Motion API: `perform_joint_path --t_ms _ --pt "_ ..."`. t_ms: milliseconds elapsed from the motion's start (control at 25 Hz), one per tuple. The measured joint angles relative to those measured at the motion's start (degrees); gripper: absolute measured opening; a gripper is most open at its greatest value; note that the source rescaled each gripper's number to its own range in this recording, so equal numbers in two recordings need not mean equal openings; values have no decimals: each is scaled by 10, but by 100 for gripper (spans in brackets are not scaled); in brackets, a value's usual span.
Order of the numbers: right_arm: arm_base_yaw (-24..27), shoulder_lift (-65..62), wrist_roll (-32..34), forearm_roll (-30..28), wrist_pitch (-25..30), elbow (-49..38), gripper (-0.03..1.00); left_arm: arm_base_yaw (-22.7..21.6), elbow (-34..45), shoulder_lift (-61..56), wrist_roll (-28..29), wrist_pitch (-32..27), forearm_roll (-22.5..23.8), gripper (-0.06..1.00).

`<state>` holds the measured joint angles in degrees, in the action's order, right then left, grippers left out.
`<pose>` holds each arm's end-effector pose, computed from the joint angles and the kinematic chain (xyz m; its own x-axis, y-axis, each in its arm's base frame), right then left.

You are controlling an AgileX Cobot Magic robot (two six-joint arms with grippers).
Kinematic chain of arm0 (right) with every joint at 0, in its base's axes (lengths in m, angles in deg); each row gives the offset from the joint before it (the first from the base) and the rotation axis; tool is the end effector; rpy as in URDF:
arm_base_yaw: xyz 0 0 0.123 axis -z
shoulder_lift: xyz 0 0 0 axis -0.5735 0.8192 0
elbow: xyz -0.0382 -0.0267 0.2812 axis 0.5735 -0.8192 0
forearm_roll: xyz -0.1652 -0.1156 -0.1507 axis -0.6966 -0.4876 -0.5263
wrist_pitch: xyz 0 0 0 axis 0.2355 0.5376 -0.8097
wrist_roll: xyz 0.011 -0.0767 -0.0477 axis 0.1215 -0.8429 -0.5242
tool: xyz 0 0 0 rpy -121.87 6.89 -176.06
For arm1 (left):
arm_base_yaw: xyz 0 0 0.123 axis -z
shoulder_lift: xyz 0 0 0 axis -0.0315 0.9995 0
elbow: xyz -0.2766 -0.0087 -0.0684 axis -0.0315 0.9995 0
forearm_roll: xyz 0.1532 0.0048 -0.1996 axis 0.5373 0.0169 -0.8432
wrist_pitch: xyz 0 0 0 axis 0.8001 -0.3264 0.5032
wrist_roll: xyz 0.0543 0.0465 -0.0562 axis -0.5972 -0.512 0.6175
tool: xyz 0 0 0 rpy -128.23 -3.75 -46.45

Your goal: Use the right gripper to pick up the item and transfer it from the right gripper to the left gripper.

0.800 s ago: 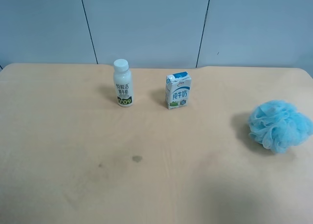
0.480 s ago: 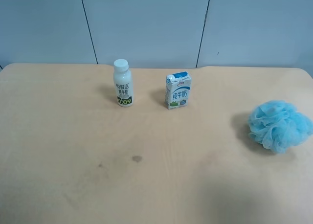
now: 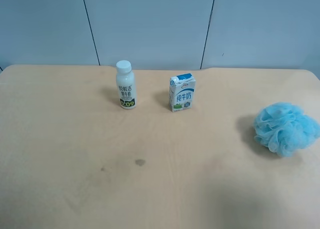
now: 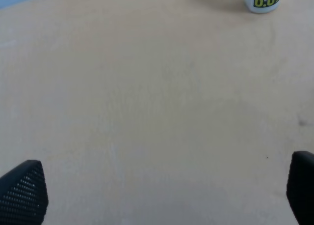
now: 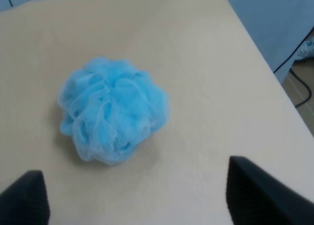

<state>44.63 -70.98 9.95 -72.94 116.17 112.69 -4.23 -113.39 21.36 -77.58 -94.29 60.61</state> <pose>-0.0090 0.0006 0.2914 -0.4604 0.0723 -0.8848 0.1745 0.9846 -0.0103 -0.0075 -0.0132 0.2784 -0.4335 0.2702 -0.8597 0.1612 0.9619 0.2210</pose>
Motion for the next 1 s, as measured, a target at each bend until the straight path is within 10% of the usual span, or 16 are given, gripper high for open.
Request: perform_joint_path --t_ms 1000 --pt "-29 22 0 0 0 0 79 0 0 0 0 0 0 100"
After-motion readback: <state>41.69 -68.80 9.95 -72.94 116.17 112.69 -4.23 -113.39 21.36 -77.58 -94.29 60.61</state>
